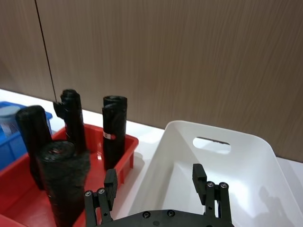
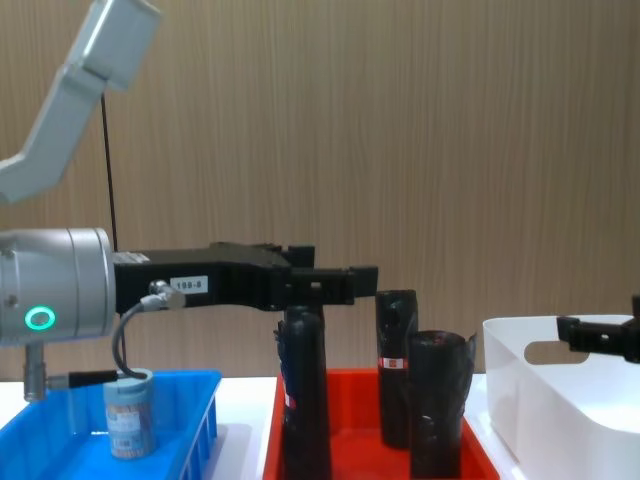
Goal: Pick the cotton swabs from the blue box and place them into the white box.
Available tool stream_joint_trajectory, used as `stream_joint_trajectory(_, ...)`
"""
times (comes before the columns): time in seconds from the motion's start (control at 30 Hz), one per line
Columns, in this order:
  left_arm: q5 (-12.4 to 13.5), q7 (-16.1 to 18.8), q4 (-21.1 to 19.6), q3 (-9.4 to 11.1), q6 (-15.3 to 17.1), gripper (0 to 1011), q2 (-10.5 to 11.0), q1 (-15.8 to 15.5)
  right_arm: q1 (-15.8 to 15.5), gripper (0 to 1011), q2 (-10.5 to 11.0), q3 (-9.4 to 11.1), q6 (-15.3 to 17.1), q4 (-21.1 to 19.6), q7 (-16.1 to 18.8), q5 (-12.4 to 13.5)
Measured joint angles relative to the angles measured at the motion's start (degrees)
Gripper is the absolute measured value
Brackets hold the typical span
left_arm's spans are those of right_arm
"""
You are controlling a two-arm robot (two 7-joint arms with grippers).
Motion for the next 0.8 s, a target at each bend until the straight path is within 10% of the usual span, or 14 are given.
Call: stream_joint_trajectory(0.8,5.9,17.8,-4.2,2.4,-3.5,1004,-0.9,3.7,-11.2,1002,-2.5,0.7,-6.8,-14.3,-7.0,-0.5)
